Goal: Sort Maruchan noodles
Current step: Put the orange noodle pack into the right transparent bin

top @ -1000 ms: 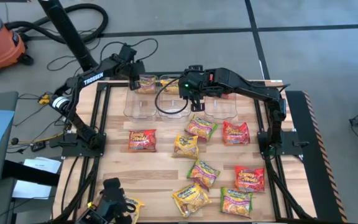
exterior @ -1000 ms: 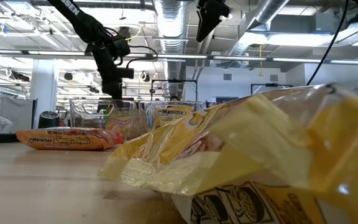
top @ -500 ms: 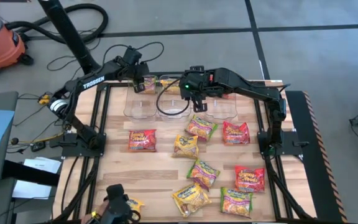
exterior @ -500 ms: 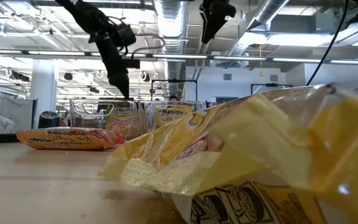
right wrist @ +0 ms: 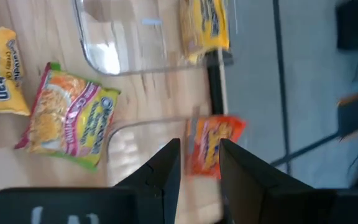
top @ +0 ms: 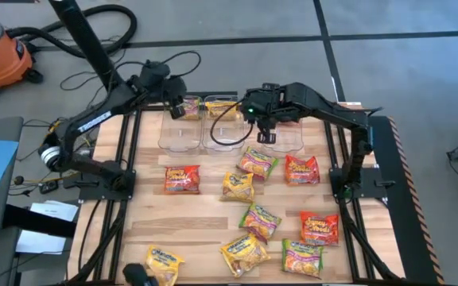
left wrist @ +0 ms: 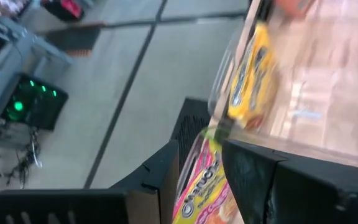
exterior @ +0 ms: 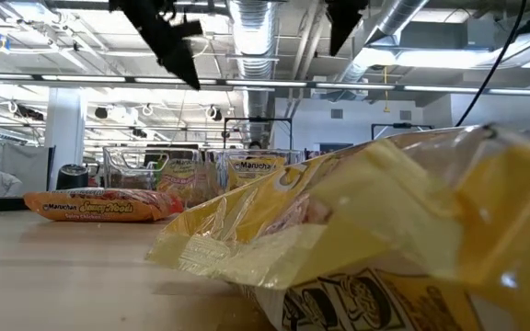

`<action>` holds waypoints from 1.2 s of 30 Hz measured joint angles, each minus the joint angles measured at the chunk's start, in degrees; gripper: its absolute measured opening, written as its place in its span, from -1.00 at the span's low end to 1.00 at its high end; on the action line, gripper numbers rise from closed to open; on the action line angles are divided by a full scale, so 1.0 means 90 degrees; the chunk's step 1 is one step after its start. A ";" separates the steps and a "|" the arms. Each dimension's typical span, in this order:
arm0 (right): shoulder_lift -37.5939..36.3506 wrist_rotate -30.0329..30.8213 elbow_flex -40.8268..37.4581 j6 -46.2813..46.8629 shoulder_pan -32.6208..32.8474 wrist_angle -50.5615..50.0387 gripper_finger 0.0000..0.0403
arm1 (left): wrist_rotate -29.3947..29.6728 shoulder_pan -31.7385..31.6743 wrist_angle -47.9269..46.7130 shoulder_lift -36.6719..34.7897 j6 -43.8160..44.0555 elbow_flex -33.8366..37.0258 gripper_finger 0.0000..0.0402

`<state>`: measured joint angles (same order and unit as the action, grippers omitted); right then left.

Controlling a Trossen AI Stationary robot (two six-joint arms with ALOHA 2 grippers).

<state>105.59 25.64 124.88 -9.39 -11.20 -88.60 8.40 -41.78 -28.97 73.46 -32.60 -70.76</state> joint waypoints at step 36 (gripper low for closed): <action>-0.2965 -0.3074 -0.3917 0.3354 0.0308 -0.0160 -0.29 | -0.0005 0.2256 -0.0697 -0.0763 0.0915 -0.0002 -0.43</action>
<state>78.91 -2.02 89.63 20.79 -8.43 -90.04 8.36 -21.47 -35.24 66.59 -24.37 -70.78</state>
